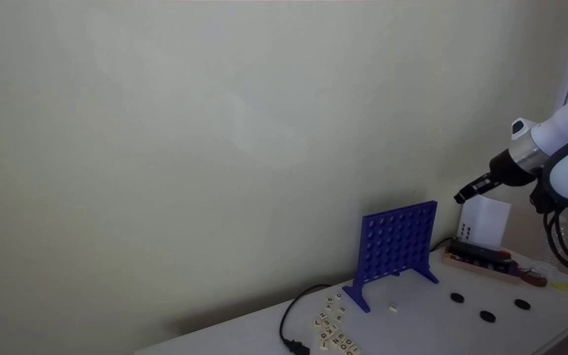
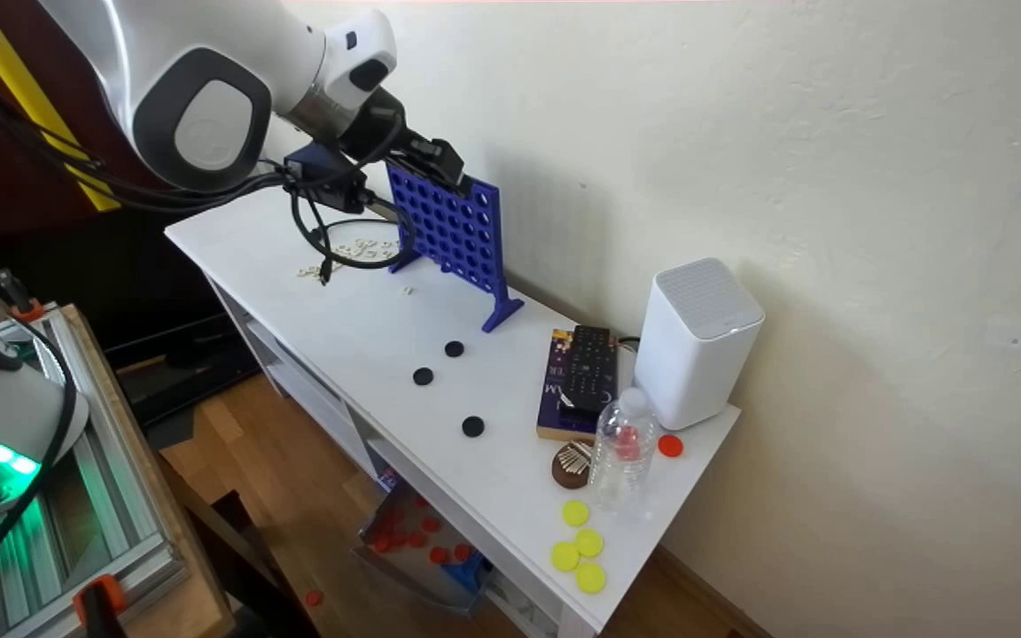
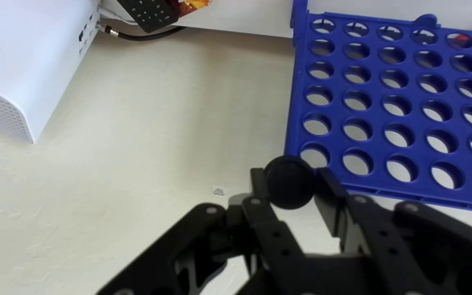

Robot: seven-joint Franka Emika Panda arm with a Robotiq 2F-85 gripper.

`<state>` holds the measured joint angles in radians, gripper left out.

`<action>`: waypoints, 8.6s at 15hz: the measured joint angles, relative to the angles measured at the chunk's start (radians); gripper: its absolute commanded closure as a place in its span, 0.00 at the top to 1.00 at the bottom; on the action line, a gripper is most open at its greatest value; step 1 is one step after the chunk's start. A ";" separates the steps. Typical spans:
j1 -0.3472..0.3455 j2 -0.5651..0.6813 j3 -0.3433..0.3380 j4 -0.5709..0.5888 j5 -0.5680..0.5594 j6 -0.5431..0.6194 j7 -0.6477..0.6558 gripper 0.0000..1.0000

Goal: Put one black chip in the blue gameboard.

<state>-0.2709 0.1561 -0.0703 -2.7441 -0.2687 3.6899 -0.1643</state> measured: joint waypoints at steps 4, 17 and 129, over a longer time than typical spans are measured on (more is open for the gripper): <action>-0.018 0.010 -0.004 0.000 -0.046 0.018 0.002 0.09; -0.065 0.122 -0.022 0.041 -0.265 0.201 0.080 0.09; 0.004 0.339 -0.040 0.202 -0.203 0.368 0.050 0.66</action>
<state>-0.2672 0.4951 -0.1103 -2.5425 -0.4717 4.0580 -0.1143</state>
